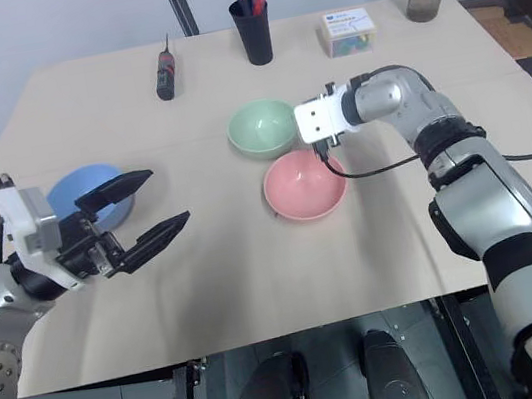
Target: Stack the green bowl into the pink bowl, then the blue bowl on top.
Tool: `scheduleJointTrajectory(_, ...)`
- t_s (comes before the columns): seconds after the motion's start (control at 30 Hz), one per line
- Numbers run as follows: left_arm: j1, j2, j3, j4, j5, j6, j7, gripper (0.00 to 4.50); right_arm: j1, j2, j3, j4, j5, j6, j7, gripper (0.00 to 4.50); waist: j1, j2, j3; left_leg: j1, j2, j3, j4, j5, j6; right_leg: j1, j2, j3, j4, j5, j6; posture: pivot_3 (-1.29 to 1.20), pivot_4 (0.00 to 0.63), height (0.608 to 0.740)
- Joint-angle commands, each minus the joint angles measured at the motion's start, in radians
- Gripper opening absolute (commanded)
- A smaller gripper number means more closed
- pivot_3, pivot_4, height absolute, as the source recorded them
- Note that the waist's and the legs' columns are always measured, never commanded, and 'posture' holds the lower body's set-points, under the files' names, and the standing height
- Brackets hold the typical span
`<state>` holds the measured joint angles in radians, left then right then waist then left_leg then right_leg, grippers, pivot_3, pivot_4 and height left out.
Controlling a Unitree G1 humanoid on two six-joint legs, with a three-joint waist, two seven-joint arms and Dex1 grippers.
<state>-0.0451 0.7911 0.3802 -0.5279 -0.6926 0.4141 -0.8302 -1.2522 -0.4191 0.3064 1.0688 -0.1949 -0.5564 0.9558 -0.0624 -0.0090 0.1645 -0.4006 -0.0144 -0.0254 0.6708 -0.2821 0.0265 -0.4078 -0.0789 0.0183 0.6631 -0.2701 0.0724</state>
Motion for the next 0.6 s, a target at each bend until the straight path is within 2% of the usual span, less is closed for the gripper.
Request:
scheduleJointTrajectory(0.03, -0.099, 0.035, -0.071, 0.050, 0.096, -0.032, 0.011, 4.50, 0.101, -0.075, -0.140, -0.289, 0.205, 0.198, 0.130, 3.18, 0.011, 0.000, 0.000, 0.000, 0.000, -0.001, 0.001, 0.000, 0.000, 0.000, 0.000, 0.000, 0.000, 0.000, 0.000, 0.00, 0.150, 0.740)
scheduleJointTrajectory(0.17, -0.266, 0.069, -0.222, 0.194, 0.296, -0.100, 0.016, 4.50, 0.370, -0.231, -0.264, -0.825, 0.404, 0.607, 0.170, 4.42, 0.052, 0.000, 0.000, -0.003, -0.002, -0.004, 0.002, 0.000, 0.000, 0.000, -0.001, -0.004, -0.001, 0.000, 0.000, 0.00, 0.150, 0.740)
scheduleJointTrajectory(0.27, -0.441, 0.088, -0.375, 0.344, 0.476, -0.167, -0.010, 4.50, 0.611, -0.362, -0.411, -1.230, 0.622, 0.959, 0.131, 4.42, 0.060, 0.001, 0.000, -0.011, -0.003, -0.005, 0.004, 0.000, 0.001, -0.006, -0.001, -0.005, 0.000, 0.000, 0.000, 0.00, 0.150, 0.740)
scheduleJointTrajectory(0.37, -0.624, 0.072, -0.527, 0.519, 0.617, -0.296, -0.102, 4.50, 0.810, -0.410, -0.577, -1.497, 0.752, 1.155, 0.023, 4.42, 0.064, 0.001, 0.000, -0.015, -0.003, -0.007, 0.008, 0.000, 0.001, -0.008, 0.000, -0.008, 0.001, 0.000, 0.000, 0.00, 0.150, 0.740)
scheduleJointTrajectory(0.47, -0.773, 0.008, -0.618, 0.705, 0.688, -0.426, -0.168, 4.50, 0.951, -0.406, -0.699, -1.669, 0.810, 1.255, -0.087, 4.42, 0.062, 0.001, 0.000, -0.014, -0.007, -0.007, 0.012, -0.001, 0.002, -0.005, 0.000, -0.009, 0.001, 0.000, 0.000, 0.00, 0.150, 0.740)
scheduleJointTrajectory(0.6, -0.944, -0.096, -0.734, 0.975, 0.806, -0.613, -0.221, 4.50, 1.057, -0.377, -0.830, -1.812, 0.893, 1.341, -0.216, 4.42, 0.059, 0.000, 0.000, -0.013, -0.009, -0.007, 0.016, -0.001, 0.003, -0.003, -0.001, -0.007, 0.005, 0.000, 0.001, 0.00, 0.150, 0.740)
